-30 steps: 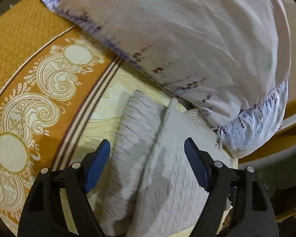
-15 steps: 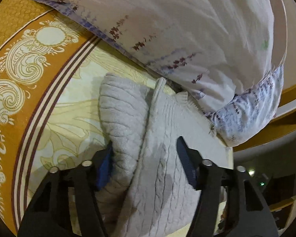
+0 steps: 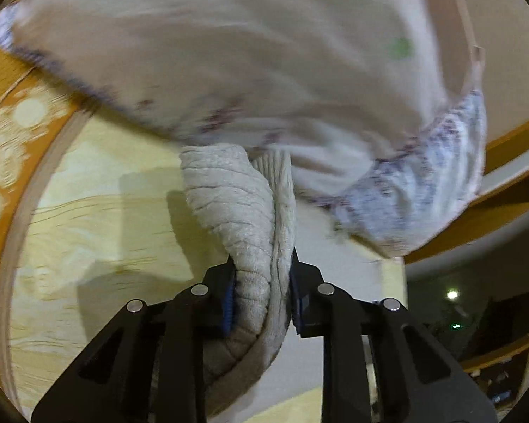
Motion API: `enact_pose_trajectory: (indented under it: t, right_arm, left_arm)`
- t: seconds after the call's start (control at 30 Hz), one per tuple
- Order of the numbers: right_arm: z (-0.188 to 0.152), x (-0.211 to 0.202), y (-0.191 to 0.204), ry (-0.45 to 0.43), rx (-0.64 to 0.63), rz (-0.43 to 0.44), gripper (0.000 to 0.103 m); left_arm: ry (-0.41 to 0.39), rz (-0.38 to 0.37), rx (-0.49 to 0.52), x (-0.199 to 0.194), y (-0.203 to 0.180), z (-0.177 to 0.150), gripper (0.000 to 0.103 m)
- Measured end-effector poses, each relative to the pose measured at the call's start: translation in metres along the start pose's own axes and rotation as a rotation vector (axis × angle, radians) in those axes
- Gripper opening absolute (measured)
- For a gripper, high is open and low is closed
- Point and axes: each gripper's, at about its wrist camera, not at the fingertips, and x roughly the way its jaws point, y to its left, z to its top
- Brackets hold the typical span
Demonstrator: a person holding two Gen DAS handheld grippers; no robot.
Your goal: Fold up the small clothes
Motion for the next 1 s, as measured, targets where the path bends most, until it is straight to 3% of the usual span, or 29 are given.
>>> enact_pose_trajectory:
  t: [0.13, 0.27, 0.5, 0.57, 0.6, 0.63, 0.67, 0.7, 0.77, 0.83, 0.9, 1.0]
  right_arm:
    - [0.007, -0.014, -0.007, -0.042, 0.023, 0.019, 0.078]
    - [0.006, -0.024, -0.018, -0.062, 0.048, 0.012, 0.078]
    - [-0.012, -0.036, -0.061, -0.058, 0.164, -0.040, 0.078]
    - [-0.016, -0.042, -0.075, -0.066, 0.206, -0.047, 0.078]
    - [-0.017, -0.047, -0.082, -0.075, 0.227, -0.046, 0.078]
    - [-0.018, -0.050, -0.088, -0.084, 0.252, -0.038, 0.077]
    - [-0.018, -0.053, -0.093, -0.090, 0.274, -0.022, 0.077]
    - [-0.018, -0.056, -0.099, -0.094, 0.305, 0.009, 0.075]
    - [-0.016, -0.058, -0.109, -0.095, 0.372, 0.104, 0.070]
    - [-0.013, -0.054, -0.113, -0.078, 0.427, 0.203, 0.067]
    - [-0.010, -0.042, -0.113, -0.021, 0.470, 0.303, 0.062]
    - [-0.010, -0.022, -0.106, 0.071, 0.503, 0.370, 0.055]
  left_arm:
    - [0.024, -0.122, 0.017, 0.019, -0.044, 0.006, 0.023]
    - [0.090, -0.217, 0.048, 0.065, -0.093, -0.002, 0.023]
    - [0.286, -0.275, 0.019, 0.160, -0.130, -0.052, 0.025]
    - [0.319, -0.292, -0.003, 0.170, -0.131, -0.060, 0.030]
    - [0.335, -0.358, -0.030, 0.171, -0.132, -0.063, 0.034]
    - [0.351, -0.409, -0.042, 0.168, -0.133, -0.064, 0.044]
    - [0.351, -0.442, -0.039, 0.163, -0.136, -0.063, 0.068]
    - [0.314, -0.458, -0.016, 0.151, -0.139, -0.059, 0.079]
    - [0.244, -0.482, 0.031, 0.131, -0.139, -0.051, 0.079]
    - [0.158, -0.404, 0.059, 0.112, -0.131, -0.040, 0.079]
    - [0.078, -0.261, 0.073, 0.098, -0.115, -0.034, 0.079]
    - [0.064, -0.105, 0.065, 0.095, -0.094, -0.035, 0.079]
